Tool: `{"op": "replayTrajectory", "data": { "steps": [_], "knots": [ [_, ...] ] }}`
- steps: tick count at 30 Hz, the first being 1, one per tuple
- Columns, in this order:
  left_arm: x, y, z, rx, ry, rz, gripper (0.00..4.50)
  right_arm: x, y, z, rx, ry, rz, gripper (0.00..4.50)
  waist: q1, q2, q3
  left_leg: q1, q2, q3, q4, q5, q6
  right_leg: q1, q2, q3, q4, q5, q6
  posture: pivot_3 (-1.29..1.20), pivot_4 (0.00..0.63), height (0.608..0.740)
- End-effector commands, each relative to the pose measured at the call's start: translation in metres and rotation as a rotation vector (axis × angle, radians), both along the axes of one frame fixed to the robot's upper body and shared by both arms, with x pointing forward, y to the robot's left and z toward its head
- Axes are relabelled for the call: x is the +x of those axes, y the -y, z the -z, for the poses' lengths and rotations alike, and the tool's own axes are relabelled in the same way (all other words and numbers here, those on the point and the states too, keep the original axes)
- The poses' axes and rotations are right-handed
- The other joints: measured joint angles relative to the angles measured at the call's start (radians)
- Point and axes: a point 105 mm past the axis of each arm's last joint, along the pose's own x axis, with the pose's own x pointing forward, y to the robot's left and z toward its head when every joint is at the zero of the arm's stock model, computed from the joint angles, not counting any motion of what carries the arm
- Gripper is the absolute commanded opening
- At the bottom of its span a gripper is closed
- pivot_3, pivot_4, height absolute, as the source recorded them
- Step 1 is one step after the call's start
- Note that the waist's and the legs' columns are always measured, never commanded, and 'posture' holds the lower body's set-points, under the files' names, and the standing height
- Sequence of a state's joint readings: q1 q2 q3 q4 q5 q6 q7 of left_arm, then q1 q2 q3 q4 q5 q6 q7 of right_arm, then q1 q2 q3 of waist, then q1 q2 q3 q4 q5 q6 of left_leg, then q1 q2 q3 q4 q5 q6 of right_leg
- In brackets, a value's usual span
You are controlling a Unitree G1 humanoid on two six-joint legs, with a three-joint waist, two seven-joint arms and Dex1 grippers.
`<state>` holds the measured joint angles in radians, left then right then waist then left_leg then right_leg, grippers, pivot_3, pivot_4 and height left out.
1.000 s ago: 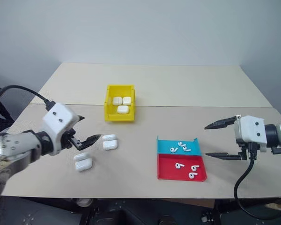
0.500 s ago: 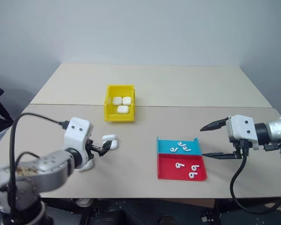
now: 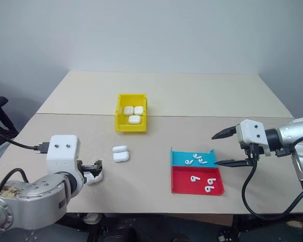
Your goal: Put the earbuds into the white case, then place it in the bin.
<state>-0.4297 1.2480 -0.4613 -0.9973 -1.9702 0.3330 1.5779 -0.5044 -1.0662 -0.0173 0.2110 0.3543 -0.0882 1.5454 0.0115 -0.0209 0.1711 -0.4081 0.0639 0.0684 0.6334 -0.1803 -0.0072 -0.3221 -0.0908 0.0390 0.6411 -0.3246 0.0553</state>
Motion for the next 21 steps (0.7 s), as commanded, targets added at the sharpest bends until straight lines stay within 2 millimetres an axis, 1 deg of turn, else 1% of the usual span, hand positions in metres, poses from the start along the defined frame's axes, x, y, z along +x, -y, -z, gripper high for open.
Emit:
{"op": "replayTrajectory", "data": {
  "steps": [1, 3, 6, 8, 10, 14, 19, 21],
  "knots": [
    [-0.007, 0.0, -0.001, -0.034, -0.009, -0.05, 4.5, -0.004, 0.003, -0.007, -0.021, 0.025, -0.014, 4.44, 0.005, 0.0, 0.0, 0.0, 0.0, 0.0, 0.0, 0.0, 0.0, 0.0, 0.0, 0.0, 0.0, 0.0, 0.0, 0.0, 0.15, 0.74],
    [-0.008, -0.001, 0.002, -0.064, -0.027, -0.078, 4.5, -0.006, 0.004, -0.007, -0.022, 0.023, -0.009, 4.44, 0.006, 0.0, 0.0, -0.001, 0.0, -0.001, 0.0, 0.002, -0.004, 0.0, 0.0, -0.001, -0.002, 0.0, 0.0, 0.0, 0.15, 0.74],
    [-0.011, 0.001, 0.01, -0.142, -0.067, -0.121, 4.5, -0.007, 0.004, -0.007, -0.02, 0.018, -0.001, 4.44, 0.005, 0.0, 0.0, -0.002, 0.0, -0.001, 0.0, 0.002, -0.004, -0.001, 0.0, -0.001, -0.003, -0.001, 0.001, 0.0, 0.15, 0.74],
    [-0.012, 0.006, 0.014, -0.168, -0.091, -0.112, 4.5, -0.008, 0.004, -0.005, -0.024, 0.017, 0.002, 4.44, 0.004, 0.0, 0.0, -0.002, 0.0, -0.001, 0.0, 0.001, -0.004, -0.001, 0.0, -0.001, -0.003, -0.001, 0.001, 0.0, 0.15, 0.74],
    [-0.01, 0.005, 0.018, -0.141, -0.105, -0.106, 4.5, -0.009, 0.004, -0.004, -0.026, 0.013, 0.005, 4.44, 0.004, 0.0, 0.0, -0.002, 0.0, -0.001, -0.001, 0.001, -0.003, 0.0, 0.0, -0.001, -0.003, -0.001, 0.001, 0.0, 0.15, 0.74],
    [-0.004, 0.005, 0.023, -0.161, -0.122, -0.135, 4.5, -0.013, 0.005, -0.003, -0.031, 0.01, 0.012, 4.44, 0.004, 0.0, 0.0, -0.002, 0.0, -0.001, -0.001, 0.001, -0.003, 0.0, 0.001, -0.002, -0.003, -0.001, 0.001, 0.0, 0.15, 0.74],
    [0.002, -0.008, 0.026, -0.082, -0.124, -0.162, 4.5, -0.017, 0.007, -0.004, -0.036, 0.005, 0.021, 4.44, 0.002, 0.0, 0.0, -0.002, 0.0, -0.001, 0.0, 0.001, -0.003, 0.0, 0.0, -0.002, -0.002, -0.001, 0.001, 0.0, 0.15, 0.74],
    [0.006, -0.006, 0.028, -0.115, -0.127, -0.171, 4.5, -0.018, 0.008, -0.004, -0.041, 0.003, 0.025, 4.44, 0.002, 0.0, 0.0, -0.002, 0.0, -0.001, 0.0, 0.001, -0.003, 0.0, 0.001, -0.002, -0.002, -0.001, 0.002, 0.0, 0.15, 0.74]
  ]
}}
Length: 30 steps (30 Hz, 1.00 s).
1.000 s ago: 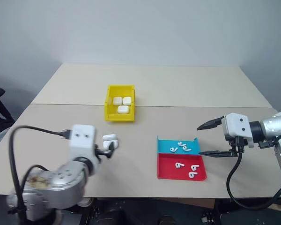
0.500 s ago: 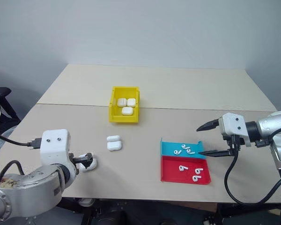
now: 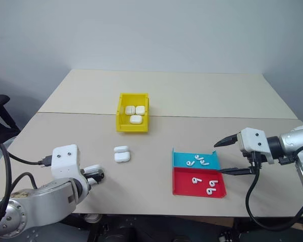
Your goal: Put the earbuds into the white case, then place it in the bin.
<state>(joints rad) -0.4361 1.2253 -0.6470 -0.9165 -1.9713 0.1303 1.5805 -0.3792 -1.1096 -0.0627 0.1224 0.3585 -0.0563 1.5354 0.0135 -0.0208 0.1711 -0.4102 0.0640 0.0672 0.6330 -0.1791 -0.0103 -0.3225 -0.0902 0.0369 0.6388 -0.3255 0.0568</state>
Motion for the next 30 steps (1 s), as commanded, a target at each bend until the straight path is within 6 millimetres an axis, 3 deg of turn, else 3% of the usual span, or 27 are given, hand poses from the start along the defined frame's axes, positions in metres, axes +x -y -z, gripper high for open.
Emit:
{"op": "replayTrajectory", "data": {
  "steps": [1, 11, 30],
  "knots": [
    [0.006, -0.002, -0.003, 0.003, 0.015, -0.024, 4.5, -0.002, 0.001, -0.016, -0.002, 0.053, 0.002, 4.44, 0.0, 0.0, 0.0, 0.0, 0.0, 0.0, 0.0, 0.0, 0.0, 0.0, 0.0, 0.0, 0.0, 0.0, 0.0, 0.0, 0.15, 0.74],
    [0.024, -0.002, 0.007, 0.015, -0.019, -0.013, 4.5, -0.004, 0.001, -0.016, -0.012, 0.053, 0.014, 4.44, 0.0, 0.0, 0.0, 0.0, 0.0, 0.0, -0.001, 0.0, 0.0, -0.001, 0.0, 0.0, 0.0, 0.0, 0.0, 0.0, 0.15, 0.74],
    [0.027, -0.008, 0.022, 0.026, -0.085, -0.012, 4.5, -0.01, 0.003, -0.012, -0.018, 0.054, 0.046, 4.44, 0.001, 0.0, 0.0, 0.0, -0.001, -0.001, -0.001, 0.0, 0.0, -0.001, -0.001, 0.0, 0.0, 0.0, 0.0, 0.0, 0.15, 0.74]
  ]
}}
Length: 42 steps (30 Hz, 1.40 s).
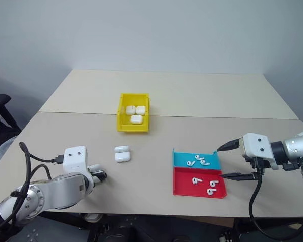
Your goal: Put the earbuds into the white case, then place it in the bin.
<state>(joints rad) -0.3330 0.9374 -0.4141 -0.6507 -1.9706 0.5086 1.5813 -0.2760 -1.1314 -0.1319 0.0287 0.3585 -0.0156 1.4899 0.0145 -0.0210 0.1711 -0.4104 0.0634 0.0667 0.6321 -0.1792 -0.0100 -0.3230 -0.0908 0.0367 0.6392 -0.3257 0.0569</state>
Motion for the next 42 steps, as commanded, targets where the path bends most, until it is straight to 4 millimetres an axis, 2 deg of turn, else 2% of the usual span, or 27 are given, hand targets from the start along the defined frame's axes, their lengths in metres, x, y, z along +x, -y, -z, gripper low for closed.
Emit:
{"op": "replayTrajectory", "data": {
  "steps": [1, 15, 27, 32, 42],
  "knots": [
    [0.003, -0.005, -0.006, 0.033, 0.017, -0.014, 4.5, -0.001, 0.001, -0.013, -0.006, 0.047, 0.006, 4.44, 0.0, 0.0, 0.0, 0.0, 0.0, 0.0, 0.0, 0.0, 0.0, 0.0, 0.0, 0.0, 0.0, 0.0, 0.0, 0.0, 0.15, 0.74],
    [0.013, -0.001, -0.004, 0.007, 0.003, -0.01, 4.5, -0.001, 0.001, -0.011, -0.019, 0.055, 0.012, 4.44, 0.0, 0.0, 0.0, 0.0, 0.0, 0.0, 0.0, 0.0, 0.0, 0.0, 0.0, 0.0, 0.0, 0.0, 0.0, 0.0, 0.15, 0.74],
    [0.012, 0.006, 0.001, -0.023, -0.011, 0.004, 4.5, -0.001, 0.002, -0.009, -0.034, 0.059, 0.015, 4.44, 0.0, 0.0, 0.0, 0.0, 0.0, 0.0, -0.001, 0.0, -0.001, 0.0, 0.0, 0.0, -0.001, 0.0, 0.0, 0.0, 0.15, 0.74],
    [0.015, 0.004, -0.002, -0.007, -0.005, 0.008, 2.95, -0.001, 0.002, -0.006, -0.043, 0.056, 0.018, 4.5, 0.0, 0.0, 0.0, 0.0, 0.0, 0.0, -0.001, 0.0, -0.001, 0.0, 0.0, 0.0, -0.001, 0.0, 0.0, 0.0, 0.15, 0.74],
    [0.009, 0.001, -0.004, 0.047, 0.007, 0.09, 2.95, -0.001, 0.003, -0.006, -0.047, 0.06, 0.022, 4.5, -0.002, 0.0, 0.0, 0.0, 0.0, 0.0, -0.001, 0.0, 0.0, 0.0, 0.0, 0.0, -0.001, 0.0, 0.0, 0.0, 0.15, 0.74]
  ]
}}
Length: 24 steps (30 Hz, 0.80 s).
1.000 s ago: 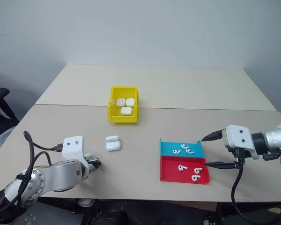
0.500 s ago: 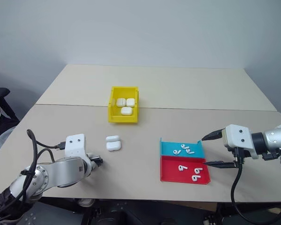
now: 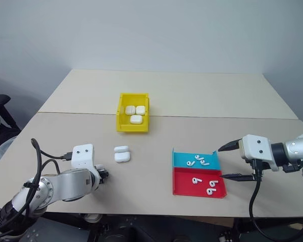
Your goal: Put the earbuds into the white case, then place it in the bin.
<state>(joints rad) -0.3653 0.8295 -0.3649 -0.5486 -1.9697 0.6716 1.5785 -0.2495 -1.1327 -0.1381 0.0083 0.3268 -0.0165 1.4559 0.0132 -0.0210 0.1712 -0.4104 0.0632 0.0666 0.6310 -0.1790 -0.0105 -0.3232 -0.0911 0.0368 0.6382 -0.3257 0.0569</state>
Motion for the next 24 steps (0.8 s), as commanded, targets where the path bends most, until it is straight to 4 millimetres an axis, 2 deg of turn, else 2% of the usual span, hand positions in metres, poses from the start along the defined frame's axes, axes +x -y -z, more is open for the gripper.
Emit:
{"op": "replayTrajectory", "data": {
  "steps": [1, 5, 7, 12, 16, 19, 24],
  "knots": [
    [-0.002, -0.013, -0.013, 0.077, 0.05, 0.059, 2.95, -0.001, 0.002, -0.01, -0.019, 0.048, -0.004, 4.5, -0.002, 0.0, 0.0, 0.0, 0.0, 0.0, 0.0, 0.0, 0.0, 0.0, 0.0, 0.0, 0.0, 0.0, 0.0, 0.0, 0.15, 0.74],
    [-0.006, -0.032, -0.025, 0.189, 0.066, 0.201, 2.95, 0.001, 0.001, -0.012, -0.015, 0.059, -0.004, 4.5, -0.002, -0.001, 0.001, -0.002, 0.001, 0.001, -0.003, 0.001, -0.001, -0.006, 0.001, 0.001, 0.002, 0.0, 0.0, 0.0, 0.15, 0.74],
    [-0.004, -0.04, -0.041, 0.254, 0.093, 0.279, 2.95, 0.003, -0.001, -0.014, -0.005, 0.073, -0.006, 4.5, -0.002, -0.001, 0.001, -0.004, 0.0, 0.002, -0.003, 0.001, -0.001, -0.009, 0.001, 0.002, 0.003, 0.0, 0.0, 0.0, 0.15, 0.74],
    [0.006, -0.044, -0.08, 0.325, 0.222, 0.475, 2.95, 0.007, -0.004, -0.018, 0.01, 0.109, -0.014, 4.5, 0.001, -0.001, 0.001, -0.007, 0.0, 0.002, -0.004, 0.001, -0.002, -0.012, 0.001, 0.0, 0.003, 0.0, 0.0, 0.0, 0.15, 0.74],
    [0.021, -0.022, -0.117, 0.341, 0.576, 0.648, 2.95, 0.006, -0.011, -0.028, 0.045, 0.135, -0.031, 4.5, -0.001, -0.001, 0.001, -0.008, 0.0, 0.003, -0.005, 0.004, -0.006, -0.013, 0.001, 0.0, 0.002, -0.001, 0.0, 0.0, 0.15, 0.74],
    [0.022, -0.002, -0.119, 0.312, 0.71, 0.808, 2.95, 0.006, -0.016, -0.036, 0.078, 0.138, -0.027, 4.5, -0.002, -0.001, 0.001, -0.01, 0.001, 0.003, -0.005, 0.004, -0.008, -0.015, 0.002, 0.0, 0.002, -0.001, 0.0, 0.0, 0.15, 0.74],
    [0.022, 0.035, -0.121, 0.242, 0.997, 1.054, 2.95, 0.0, -0.023, -0.044, 0.024, 0.164, -0.04, 4.5, 0.0, 0.0, 0.0, -0.016, 0.001, 0.005, -0.005, 0.004, -0.008, -0.022, 0.002, 0.001, 0.003, -0.001, 0.0, 0.0, 0.15, 0.74]
  ]
}}
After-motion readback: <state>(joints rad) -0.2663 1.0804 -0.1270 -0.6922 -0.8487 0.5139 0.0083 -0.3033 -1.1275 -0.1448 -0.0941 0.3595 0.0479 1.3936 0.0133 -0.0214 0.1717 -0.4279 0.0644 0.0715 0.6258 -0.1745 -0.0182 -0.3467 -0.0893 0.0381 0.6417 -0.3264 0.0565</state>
